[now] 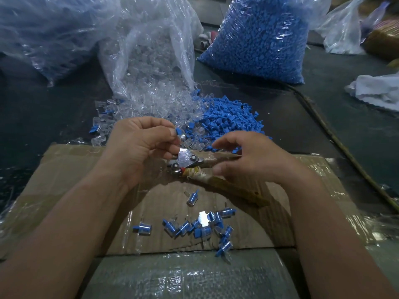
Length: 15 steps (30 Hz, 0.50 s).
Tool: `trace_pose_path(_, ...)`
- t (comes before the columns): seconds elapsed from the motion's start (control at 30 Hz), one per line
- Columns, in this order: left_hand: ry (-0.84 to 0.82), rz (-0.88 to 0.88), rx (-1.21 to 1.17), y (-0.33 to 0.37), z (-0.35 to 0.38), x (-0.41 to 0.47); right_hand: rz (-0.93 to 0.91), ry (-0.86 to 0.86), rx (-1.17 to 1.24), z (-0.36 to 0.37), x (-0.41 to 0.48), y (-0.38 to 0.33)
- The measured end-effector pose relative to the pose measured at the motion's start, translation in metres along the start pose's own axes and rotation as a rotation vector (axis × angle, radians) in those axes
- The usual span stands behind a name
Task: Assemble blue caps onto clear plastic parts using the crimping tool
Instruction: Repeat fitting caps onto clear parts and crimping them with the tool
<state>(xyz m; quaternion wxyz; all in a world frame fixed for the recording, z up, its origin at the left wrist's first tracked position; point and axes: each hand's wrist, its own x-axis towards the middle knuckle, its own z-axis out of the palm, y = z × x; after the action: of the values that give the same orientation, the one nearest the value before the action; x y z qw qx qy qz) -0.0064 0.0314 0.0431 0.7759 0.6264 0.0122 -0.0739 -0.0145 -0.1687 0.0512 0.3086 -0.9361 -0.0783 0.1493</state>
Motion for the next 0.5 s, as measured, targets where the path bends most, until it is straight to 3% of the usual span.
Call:
trace_pose_path(0.13,0.009,0.007,0.001,-0.001,-0.002,0.002,-0.015,-0.149,-0.259,0.007,-0.001,-0.002)
trace_pose_path(0.5,0.03,0.08,-0.018,-0.007,-0.007,0.007,-0.031,0.066,-0.434,0.018,0.004,-0.018)
